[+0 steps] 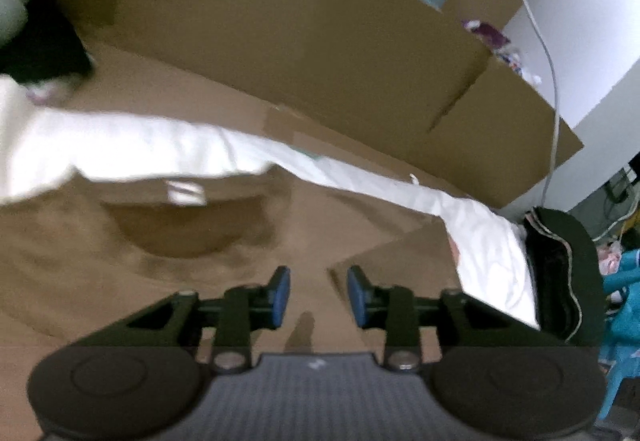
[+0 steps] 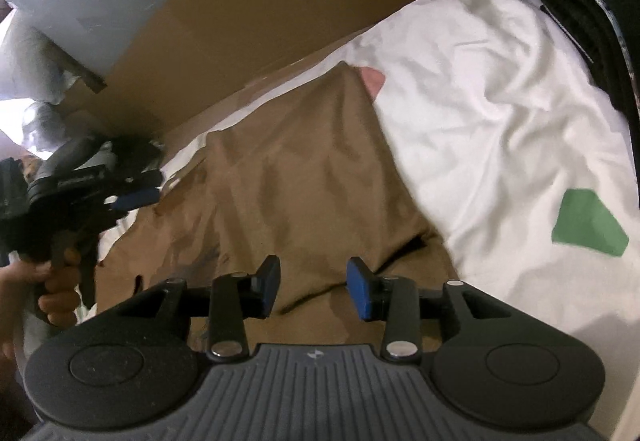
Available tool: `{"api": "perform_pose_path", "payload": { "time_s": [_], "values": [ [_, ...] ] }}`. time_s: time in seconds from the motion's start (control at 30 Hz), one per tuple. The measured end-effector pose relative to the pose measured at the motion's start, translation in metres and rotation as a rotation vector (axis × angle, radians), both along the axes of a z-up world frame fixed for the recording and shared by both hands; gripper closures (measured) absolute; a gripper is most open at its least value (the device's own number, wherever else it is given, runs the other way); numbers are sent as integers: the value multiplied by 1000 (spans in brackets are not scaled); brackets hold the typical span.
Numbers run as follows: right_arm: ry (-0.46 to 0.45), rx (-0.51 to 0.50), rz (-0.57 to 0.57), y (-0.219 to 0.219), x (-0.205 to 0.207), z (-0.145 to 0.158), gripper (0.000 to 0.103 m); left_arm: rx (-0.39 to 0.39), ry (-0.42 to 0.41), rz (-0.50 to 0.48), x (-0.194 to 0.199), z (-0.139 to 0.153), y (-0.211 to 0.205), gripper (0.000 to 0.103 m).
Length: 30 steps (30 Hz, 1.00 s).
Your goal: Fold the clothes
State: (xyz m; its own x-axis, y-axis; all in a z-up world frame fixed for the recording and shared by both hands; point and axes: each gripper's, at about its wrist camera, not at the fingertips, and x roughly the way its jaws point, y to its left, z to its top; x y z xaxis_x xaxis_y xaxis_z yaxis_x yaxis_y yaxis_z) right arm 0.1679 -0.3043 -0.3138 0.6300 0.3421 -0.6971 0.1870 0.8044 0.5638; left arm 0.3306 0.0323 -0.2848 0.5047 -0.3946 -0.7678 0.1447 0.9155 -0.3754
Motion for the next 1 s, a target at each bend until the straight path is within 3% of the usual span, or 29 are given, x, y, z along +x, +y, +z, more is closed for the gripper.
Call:
{"api": "perform_pose_path", "payload": {
  "time_s": [0.07, 0.2, 0.27, 0.33, 0.43, 0.57, 0.83, 1.0],
  "values": [
    [-4, -33, 23, 2, -5, 9, 56, 25, -24, 14, -1, 18, 19, 63],
    [0, -108, 54, 0, -15, 34, 54, 40, -45, 55, -7, 54, 54, 45],
    [-3, -136, 65, -2, -25, 52, 47, 47, -52, 66, -12, 70, 69, 41],
    [-7, -167, 60, -4, -36, 69, 29, 58, -58, 79, -18, 84, 81, 36],
    [-9, -189, 56, -8, -53, 90, 18, 68, -65, 102, -26, 103, 100, 35],
    [20, -227, 63, -9, -67, 109, 16, 72, -80, 125, -39, 126, 125, 27],
    [4, -333, 115, -1, -94, 160, 16, 28, -104, 160, -86, 157, 176, 26],
    [-12, -337, 120, 0, -108, 189, 16, 17, -91, 175, -136, 168, 199, 26]
  ]
}}
